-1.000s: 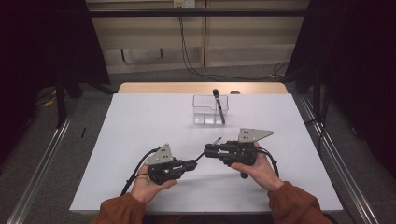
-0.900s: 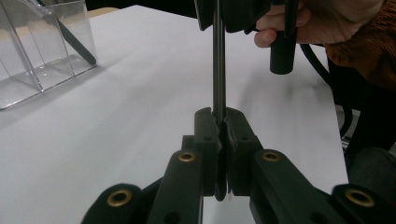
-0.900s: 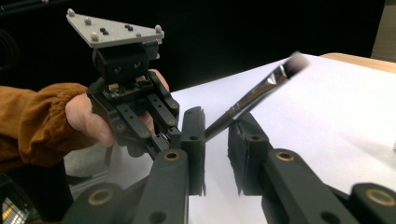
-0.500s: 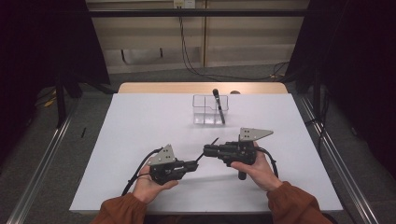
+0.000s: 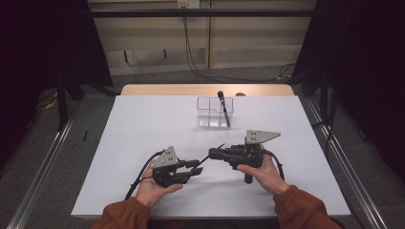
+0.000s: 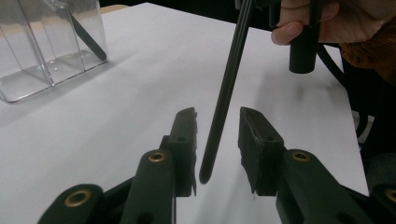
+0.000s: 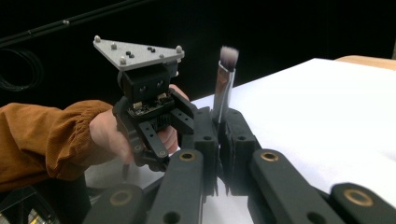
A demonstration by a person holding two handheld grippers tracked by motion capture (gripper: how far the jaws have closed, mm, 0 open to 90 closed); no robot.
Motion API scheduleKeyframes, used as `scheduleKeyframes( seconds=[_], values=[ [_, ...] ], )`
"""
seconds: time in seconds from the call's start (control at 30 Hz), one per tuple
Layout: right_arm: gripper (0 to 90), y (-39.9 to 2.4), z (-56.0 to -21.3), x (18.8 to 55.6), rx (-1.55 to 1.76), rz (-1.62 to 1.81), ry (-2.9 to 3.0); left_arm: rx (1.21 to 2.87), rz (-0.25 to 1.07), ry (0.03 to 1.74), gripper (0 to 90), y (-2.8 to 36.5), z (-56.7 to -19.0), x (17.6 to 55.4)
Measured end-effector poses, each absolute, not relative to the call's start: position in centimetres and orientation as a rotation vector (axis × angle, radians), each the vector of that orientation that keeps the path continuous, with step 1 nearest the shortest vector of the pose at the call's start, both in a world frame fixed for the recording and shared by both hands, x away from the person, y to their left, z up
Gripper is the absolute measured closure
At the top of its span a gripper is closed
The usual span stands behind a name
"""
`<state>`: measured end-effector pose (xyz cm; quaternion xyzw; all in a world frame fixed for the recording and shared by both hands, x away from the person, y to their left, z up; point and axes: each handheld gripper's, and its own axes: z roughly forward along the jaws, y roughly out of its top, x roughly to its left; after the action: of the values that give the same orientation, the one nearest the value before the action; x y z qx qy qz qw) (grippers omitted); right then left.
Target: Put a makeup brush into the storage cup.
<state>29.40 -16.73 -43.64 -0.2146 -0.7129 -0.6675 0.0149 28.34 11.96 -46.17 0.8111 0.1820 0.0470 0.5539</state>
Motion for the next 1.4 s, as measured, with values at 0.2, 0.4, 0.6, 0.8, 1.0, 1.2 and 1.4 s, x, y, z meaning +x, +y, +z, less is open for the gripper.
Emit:
scheduleKeyframes(
  seconds=[0.2,0.4,0.6,0.8,1.0,1.2,1.4],
  values=[
    [86.2,-17.3,-43.4,29.4,-0.684,-2.064,-2.25,1.916,0.141,0.454,54.0,12.3,-46.0,28.4],
    [86.1,-17.6,-43.3,29.5,-0.692,-2.048,-2.272,1.906,0.135,0.483,44.4,12.4,-45.8,28.4],
    [86.1,-17.9,-43.2,29.6,-0.697,-2.042,-2.285,1.894,0.154,0.519,28.7,12.5,-45.5,28.1],
    [86.1,-18.2,-42.9,29.6,-0.689,-2.031,-2.298,1.89,0.168,0.547,17.9,13.3,-45.0,28.3],
    [86.1,-18.8,-42.7,29.7,-0.712,-2.023,-2.303,1.841,0.224,0.587,7.7,14.3,-44.5,28.3],
    [86.1,-19.3,-42.5,29.9,-0.725,-2.002,-2.32,1.83,0.223,0.631,5.4,15.3,-44.2,28.1],
    [86.0,-19.7,-42.2,30.1,-0.733,-2.003,-2.33,1.828,0.277,0.639,3.8,16.6,-44.1,27.7]
  ],
)
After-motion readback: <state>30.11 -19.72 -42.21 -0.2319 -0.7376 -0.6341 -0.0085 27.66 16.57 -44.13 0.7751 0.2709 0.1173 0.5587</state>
